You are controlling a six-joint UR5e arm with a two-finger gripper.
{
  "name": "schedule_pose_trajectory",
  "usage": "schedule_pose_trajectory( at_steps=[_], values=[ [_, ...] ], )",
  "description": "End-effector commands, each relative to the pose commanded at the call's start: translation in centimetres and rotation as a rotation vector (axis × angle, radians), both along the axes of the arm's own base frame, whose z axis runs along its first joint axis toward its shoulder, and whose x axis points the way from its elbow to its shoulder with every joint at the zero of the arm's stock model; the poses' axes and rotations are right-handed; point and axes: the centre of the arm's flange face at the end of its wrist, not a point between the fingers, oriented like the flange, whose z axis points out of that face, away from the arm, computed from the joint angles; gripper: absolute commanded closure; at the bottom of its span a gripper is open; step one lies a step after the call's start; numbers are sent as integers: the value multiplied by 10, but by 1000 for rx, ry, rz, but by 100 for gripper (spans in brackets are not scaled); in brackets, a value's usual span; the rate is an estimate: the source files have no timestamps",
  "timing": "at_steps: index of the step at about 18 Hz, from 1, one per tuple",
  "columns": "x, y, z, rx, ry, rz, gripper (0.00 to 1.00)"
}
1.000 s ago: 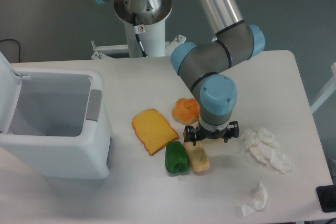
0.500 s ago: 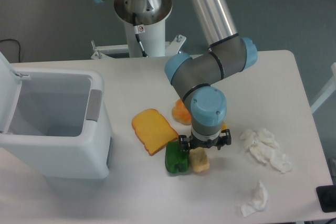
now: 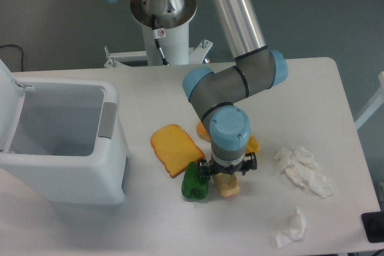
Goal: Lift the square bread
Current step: 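Lower the open gripper around the pale bread roll, then close the gripper on the pale bread roll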
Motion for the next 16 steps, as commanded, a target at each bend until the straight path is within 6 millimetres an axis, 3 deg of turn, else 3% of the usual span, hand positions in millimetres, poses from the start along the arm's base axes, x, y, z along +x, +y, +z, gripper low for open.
schedule_pose_trajectory(
  at_steps=[6,10,11,15,16],
  values=[
    [-1,0,-5,-9,1,0,1],
    [-1,0,-5,-24,12,-3,39],
    [-1,0,-4,-23,13,-3,42],
    [-1,0,-3,-21,15,-4,72],
    [-1,0,-3,-21,15,-6,72]
  ],
)
